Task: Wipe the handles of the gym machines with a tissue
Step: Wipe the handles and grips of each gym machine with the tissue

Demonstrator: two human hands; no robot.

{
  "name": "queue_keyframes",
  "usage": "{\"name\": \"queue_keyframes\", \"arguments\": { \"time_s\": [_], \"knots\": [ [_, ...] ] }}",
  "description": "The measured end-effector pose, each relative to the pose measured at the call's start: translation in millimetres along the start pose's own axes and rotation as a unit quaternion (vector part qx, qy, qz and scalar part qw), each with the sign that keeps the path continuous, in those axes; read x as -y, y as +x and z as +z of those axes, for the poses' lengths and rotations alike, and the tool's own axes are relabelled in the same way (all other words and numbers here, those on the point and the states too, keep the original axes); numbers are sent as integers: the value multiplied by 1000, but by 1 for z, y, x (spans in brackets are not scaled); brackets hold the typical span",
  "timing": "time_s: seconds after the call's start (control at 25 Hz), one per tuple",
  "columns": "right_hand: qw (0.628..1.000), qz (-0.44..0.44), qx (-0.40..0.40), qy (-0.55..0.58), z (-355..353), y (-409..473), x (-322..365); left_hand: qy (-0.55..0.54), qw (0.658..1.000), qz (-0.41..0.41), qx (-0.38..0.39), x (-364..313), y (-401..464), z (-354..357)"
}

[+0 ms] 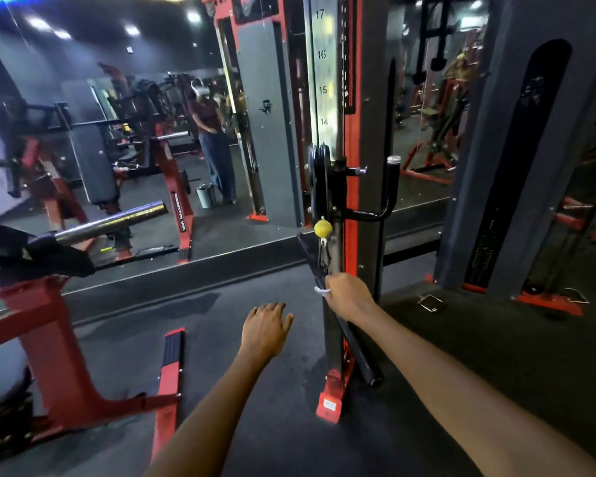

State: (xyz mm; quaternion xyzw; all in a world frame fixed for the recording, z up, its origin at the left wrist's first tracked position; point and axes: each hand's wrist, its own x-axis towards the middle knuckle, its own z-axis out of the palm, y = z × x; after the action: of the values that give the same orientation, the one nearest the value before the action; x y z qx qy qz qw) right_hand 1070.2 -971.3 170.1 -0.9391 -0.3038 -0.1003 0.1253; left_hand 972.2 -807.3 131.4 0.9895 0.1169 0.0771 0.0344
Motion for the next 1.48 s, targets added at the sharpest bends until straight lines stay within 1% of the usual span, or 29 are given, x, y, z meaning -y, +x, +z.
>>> {"name": "queue_keyframes", "arguments": {
  "time_s": [0.24, 0.32, 0.4, 0.48, 0.6, 0.72, 0.88, 1.0, 1.16, 1.24, 1.36, 1.48],
  "knots": [
    [999, -12, 14, 45, 31, 64, 3, 0, 1000, -1, 23, 37, 79, 29],
    [998, -23, 14, 54, 44, 86, 12, 0, 999, 16, 28, 54, 111, 42],
    [999, -30, 11, 35, 59, 110, 25, 3, 999, 41, 32, 75, 144, 52],
    [1000, -16, 1, 22, 71, 136, 37, 8, 997, 72, 32, 97, 179, 63],
    [998, 47, -12, 39, 79, 177, 49, 5, 991, 127, 37, 127, 231, 69],
    [990, 137, -18, 34, 86, 205, 55, -8, 982, 185, 29, 145, 274, 74],
    [974, 225, 11, -5, 97, 222, 53, -36, 971, 232, 42, 158, 308, 82],
    [964, 266, -2, -24, 103, 244, 42, -31, 965, 259, 30, 159, 343, 84],
    [956, 288, -32, -44, 109, 269, 22, -37, 956, 289, 20, 153, 373, 90],
    [951, 307, -35, -36, 116, 275, 17, -34, 949, 313, 28, 152, 383, 96],
    [940, 340, -30, -6, 129, 287, 6, -13, 926, 375, 33, 151, 414, 101],
    [924, 381, -24, 30, 133, 299, -10, -21, 876, 478, 51, 141, 460, 103]
  ]
}}
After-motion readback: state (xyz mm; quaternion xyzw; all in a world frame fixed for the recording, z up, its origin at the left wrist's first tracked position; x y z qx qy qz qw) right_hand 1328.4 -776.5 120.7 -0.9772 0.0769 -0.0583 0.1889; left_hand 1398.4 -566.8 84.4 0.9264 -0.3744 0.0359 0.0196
